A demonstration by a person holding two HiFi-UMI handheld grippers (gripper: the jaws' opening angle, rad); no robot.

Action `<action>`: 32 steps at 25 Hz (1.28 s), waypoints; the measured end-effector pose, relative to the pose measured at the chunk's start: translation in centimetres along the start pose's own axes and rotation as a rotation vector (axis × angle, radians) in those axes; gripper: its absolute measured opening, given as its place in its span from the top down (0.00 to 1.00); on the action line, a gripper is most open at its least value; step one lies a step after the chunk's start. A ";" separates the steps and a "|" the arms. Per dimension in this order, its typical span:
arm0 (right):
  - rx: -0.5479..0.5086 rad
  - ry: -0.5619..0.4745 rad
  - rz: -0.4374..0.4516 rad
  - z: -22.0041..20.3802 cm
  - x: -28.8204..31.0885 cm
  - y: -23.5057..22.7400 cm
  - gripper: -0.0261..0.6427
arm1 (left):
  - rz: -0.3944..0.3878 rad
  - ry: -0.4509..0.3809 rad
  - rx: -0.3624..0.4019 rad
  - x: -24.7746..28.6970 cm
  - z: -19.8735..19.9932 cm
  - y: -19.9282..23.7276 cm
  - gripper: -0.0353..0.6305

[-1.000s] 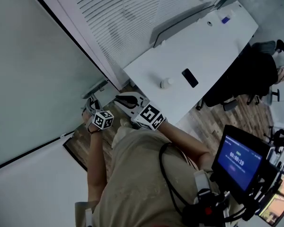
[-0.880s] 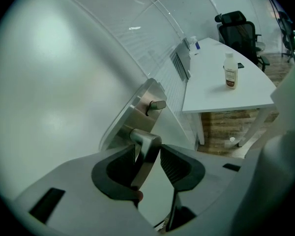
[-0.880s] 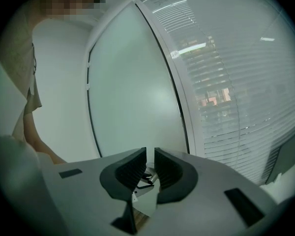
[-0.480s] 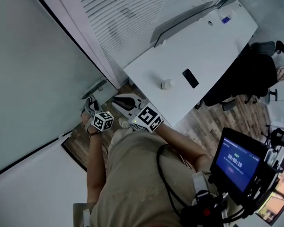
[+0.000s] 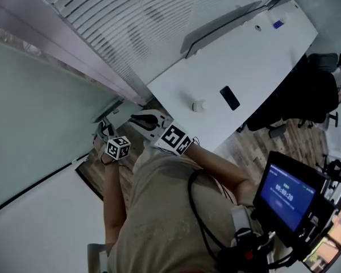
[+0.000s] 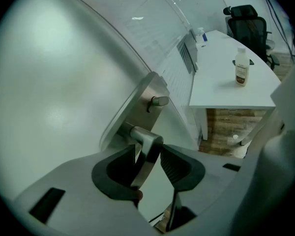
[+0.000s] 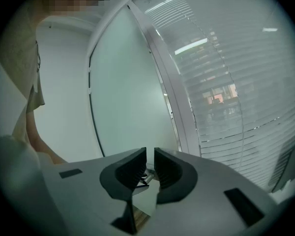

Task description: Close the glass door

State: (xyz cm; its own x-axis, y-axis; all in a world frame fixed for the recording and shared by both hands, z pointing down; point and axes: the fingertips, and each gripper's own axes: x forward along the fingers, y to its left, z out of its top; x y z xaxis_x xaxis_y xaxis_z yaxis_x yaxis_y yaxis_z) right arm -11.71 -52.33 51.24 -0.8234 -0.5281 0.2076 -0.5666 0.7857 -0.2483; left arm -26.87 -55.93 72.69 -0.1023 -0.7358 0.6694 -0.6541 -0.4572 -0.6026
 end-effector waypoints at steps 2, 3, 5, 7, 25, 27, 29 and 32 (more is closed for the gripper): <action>-0.006 0.004 0.009 -0.5 0.1 0.5 0.89 | 0.006 0.009 0.017 -0.3 -1.0 0.1 0.68; -0.008 0.004 0.015 -0.7 0.1 0.8 0.89 | 0.011 0.013 0.040 -0.5 -1.4 0.0 0.68; -0.009 0.003 0.029 -0.6 0.1 0.6 0.89 | 0.024 0.022 0.099 -0.9 -1.6 0.0 0.68; -0.004 0.005 0.045 -0.4 -0.2 -0.4 0.89 | 0.048 0.030 0.156 -1.5 -1.2 0.0 0.68; 0.015 0.023 0.077 -0.6 1.0 -3.4 0.89 | 0.185 0.032 0.132 -0.5 -4.3 1.4 0.71; 0.017 0.025 0.072 -0.8 1.4 -3.9 0.89 | 0.201 0.026 0.118 0.1 -4.2 1.7 0.71; 0.020 0.025 0.070 -1.1 1.3 -4.1 0.89 | 0.215 0.032 0.095 0.2 -4.1 1.6 0.71; 0.024 0.022 0.074 -1.0 1.5 -3.9 0.89 | 0.234 0.047 0.068 0.5 -4.1 1.8 0.71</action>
State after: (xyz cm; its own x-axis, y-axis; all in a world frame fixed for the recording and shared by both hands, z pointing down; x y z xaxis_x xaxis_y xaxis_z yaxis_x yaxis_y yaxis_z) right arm -10.70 -55.85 53.49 -0.8623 -0.4612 0.2089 -0.5049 0.8145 -0.2859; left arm -31.16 -55.10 73.73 -0.2803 -0.8024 0.5269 -0.5569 -0.3111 -0.7701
